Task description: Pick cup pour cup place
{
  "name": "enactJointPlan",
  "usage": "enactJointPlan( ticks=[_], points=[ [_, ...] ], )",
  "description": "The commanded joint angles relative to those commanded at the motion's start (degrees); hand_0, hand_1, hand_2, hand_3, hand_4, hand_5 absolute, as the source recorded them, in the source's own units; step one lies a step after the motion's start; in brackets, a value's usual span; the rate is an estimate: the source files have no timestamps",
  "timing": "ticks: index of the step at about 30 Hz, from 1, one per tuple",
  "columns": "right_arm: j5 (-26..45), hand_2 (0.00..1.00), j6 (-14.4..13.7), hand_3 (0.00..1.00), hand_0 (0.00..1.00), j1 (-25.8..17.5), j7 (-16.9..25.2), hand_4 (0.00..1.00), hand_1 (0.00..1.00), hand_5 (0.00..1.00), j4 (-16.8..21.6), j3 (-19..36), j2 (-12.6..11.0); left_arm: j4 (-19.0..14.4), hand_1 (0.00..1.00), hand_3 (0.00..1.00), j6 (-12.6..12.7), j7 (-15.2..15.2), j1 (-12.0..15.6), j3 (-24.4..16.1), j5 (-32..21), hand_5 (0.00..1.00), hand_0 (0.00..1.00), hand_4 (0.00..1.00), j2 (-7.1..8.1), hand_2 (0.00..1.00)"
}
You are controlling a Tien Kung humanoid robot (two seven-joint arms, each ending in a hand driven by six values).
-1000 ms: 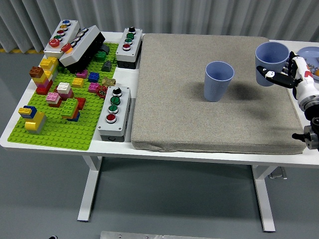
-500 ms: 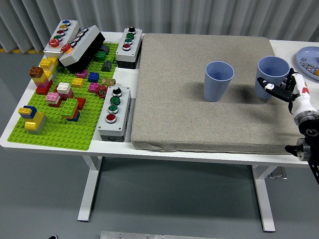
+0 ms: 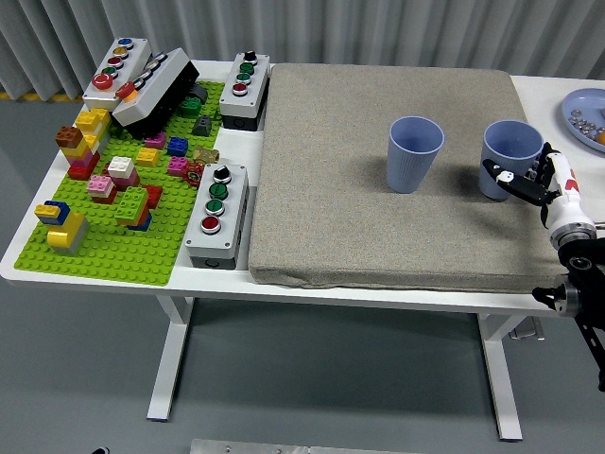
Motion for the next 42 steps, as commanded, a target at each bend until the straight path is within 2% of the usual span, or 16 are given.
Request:
enactJointPlan(
  ticks=[11, 12, 17, 18, 21, 34, 42],
  points=[
    [0.3, 0.501, 0.6, 0.52, 0.793, 0.1, 0.0, 0.704, 0.667, 0.205, -0.3, 0.5, -0.2, 0.0, 0.754, 0.727, 0.0, -0.1, -0.1, 0.1, -0.1, 0.998, 0.806, 0.511, 0.02, 0.813],
    [0.2, 0.591, 1.2, 0.649, 0.817, 0.1, -0.2, 0.704, 0.737, 0.202, -0.3, 0.9, -0.2, 0.0, 0.753, 0.727, 0.0, -0.1, -0.1, 0.0, -0.1, 0.998, 0.806, 0.511, 0.02, 0.813],
    [-1.1, 0.591, 7.1, 0.649, 0.817, 0.0, -3.1, 0.704, 0.737, 0.202, -0.3, 2.4, -0.3, 0.0, 0.753, 0.727, 0.0, -0.1, 0.0, 0.0, -0.1, 0.998, 0.806, 0.511, 0.01, 0.813],
    [-1.2, 0.961, 8.5, 0.956, 0.953, 0.0, -3.5, 0.753, 0.921, 0.257, -0.5, 2.8, -0.3, 0.0, 0.753, 0.727, 0.0, -0.1, 0.0, 0.0, -0.1, 0.998, 0.806, 0.511, -0.01, 0.813],
    [-1.6, 0.961, 9.4, 0.956, 0.953, 0.1, -3.9, 0.753, 0.921, 0.257, -0.7, 3.1, -0.4, 0.0, 0.753, 0.727, 0.0, -0.1, -0.1, 0.0, -0.1, 0.998, 0.806, 0.511, -0.01, 0.813],
    [-2.6, 0.97, 9.6, 0.972, 0.958, 0.2, -3.8, 0.761, 0.931, 0.262, -0.1, 4.0, -0.5, 0.0, 0.753, 0.723, -0.1, -0.1, -0.2, 0.0, -0.2, 0.998, 0.806, 0.511, 0.0, 0.812],
    [-4.6, 0.991, 10.7, 0.981, 0.966, 0.1, -5.1, 0.772, 0.939, 0.272, 0.3, 5.1, -0.7, 0.0, 0.751, 0.722, -0.1, 0.0, -0.2, -0.2, 0.0, 0.998, 0.805, 0.513, -0.04, 0.812]
  ],
)
